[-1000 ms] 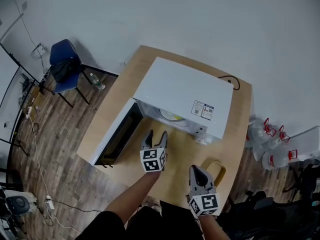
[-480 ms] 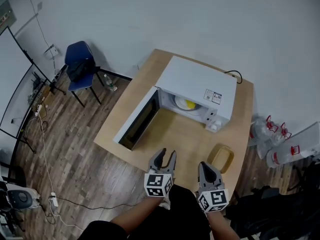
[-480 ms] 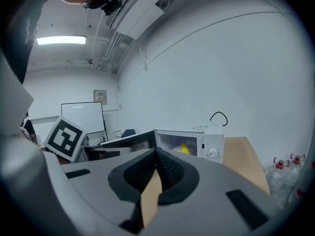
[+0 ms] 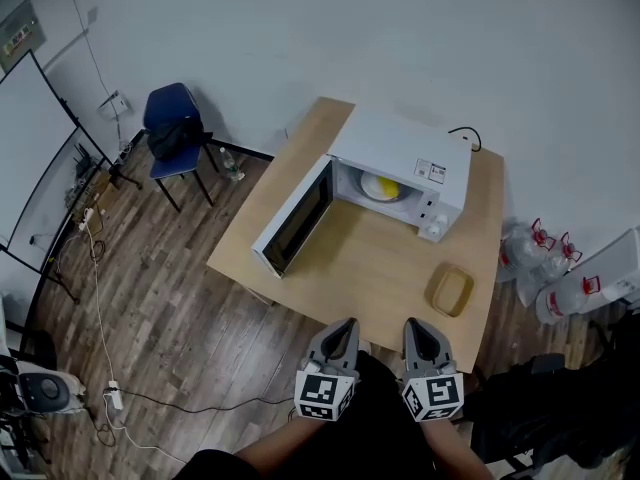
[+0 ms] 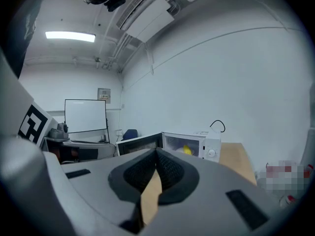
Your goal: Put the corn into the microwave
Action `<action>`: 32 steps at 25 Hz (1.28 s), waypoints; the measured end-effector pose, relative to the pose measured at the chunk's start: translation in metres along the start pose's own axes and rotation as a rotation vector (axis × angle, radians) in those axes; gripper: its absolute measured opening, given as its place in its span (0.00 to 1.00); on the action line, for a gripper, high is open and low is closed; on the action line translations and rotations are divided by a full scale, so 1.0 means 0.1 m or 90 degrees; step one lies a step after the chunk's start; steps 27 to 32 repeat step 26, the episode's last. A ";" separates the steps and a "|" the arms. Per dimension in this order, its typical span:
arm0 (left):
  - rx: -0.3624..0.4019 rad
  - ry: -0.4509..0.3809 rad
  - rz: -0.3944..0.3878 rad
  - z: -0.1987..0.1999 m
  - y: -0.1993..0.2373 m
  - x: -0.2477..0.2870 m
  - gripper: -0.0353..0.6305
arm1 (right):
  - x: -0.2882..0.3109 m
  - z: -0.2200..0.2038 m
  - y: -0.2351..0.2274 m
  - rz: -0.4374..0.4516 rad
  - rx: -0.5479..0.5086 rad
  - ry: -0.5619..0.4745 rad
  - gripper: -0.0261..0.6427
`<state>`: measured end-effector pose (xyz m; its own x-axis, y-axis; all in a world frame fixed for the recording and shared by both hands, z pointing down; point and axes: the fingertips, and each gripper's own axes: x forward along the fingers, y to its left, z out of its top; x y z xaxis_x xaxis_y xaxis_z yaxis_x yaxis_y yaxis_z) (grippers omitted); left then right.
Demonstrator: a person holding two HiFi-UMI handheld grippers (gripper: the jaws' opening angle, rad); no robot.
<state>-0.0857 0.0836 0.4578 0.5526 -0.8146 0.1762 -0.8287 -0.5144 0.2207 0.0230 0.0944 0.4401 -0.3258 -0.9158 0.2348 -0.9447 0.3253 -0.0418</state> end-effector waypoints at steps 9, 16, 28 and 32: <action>0.031 -0.022 0.005 0.08 -0.08 -0.25 0.07 | -0.22 0.00 0.15 -0.009 -0.013 -0.006 0.13; 0.050 -0.026 0.011 0.17 -0.07 -0.19 0.07 | -0.18 0.06 0.10 -0.010 -0.015 -0.011 0.13; 0.062 -0.025 0.019 0.30 0.01 0.13 0.07 | 0.05 0.14 -0.17 -0.020 -0.009 -0.011 0.13; 0.062 -0.025 0.019 0.30 0.01 0.13 0.07 | 0.05 0.14 -0.17 -0.020 -0.009 -0.011 0.13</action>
